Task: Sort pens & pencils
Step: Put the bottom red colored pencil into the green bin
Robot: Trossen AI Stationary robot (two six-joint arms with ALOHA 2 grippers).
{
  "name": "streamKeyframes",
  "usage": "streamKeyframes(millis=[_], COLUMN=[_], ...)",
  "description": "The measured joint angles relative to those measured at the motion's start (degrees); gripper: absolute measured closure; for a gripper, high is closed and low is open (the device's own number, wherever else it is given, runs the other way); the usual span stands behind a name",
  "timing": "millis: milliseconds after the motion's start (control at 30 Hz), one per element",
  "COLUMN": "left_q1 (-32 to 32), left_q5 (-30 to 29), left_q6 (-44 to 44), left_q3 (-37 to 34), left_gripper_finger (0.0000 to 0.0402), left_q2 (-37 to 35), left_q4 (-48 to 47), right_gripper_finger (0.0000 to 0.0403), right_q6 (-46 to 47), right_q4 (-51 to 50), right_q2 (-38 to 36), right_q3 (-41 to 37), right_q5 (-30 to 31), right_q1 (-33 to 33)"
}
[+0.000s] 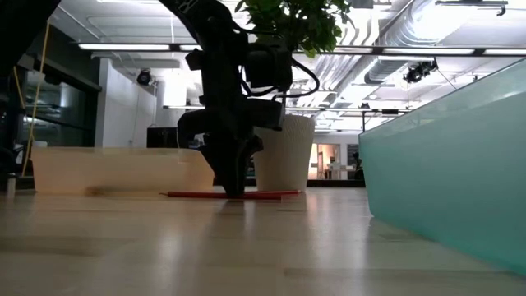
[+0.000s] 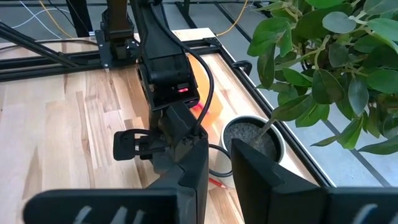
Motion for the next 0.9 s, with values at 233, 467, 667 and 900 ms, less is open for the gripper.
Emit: streamKeyframes(millis=[233,467,667,900], left_q1=[0.0,0.0,0.0,0.0], left_q5=[-0.1,-0.4,-0.2,1.2], left_q6=[0.6,0.8,0.5,-0.7], left_q3=[0.1,0.1,0.1,-0.1], left_gripper_finger=[0.0300,0.0359,0.0390,0.0379], left_q2=[0.1,0.1,0.1,-0.6], left_q4=[-0.2,0.0,0.0,-0.2], right_gripper_finger=[0.0341,0.0341,0.0341,0.0341], right_q6=[0.0,0.0,0.0,0.0], right_q4=[0.3,0.4,0.5,0.8], right_q2=[0.0,0.0,0.0,0.0], right_q3=[0.0,0.0,0.0,0.0], right_q5=[0.0,0.1,0.1,0.1], right_q1=[0.0,0.0,0.0,0.0])
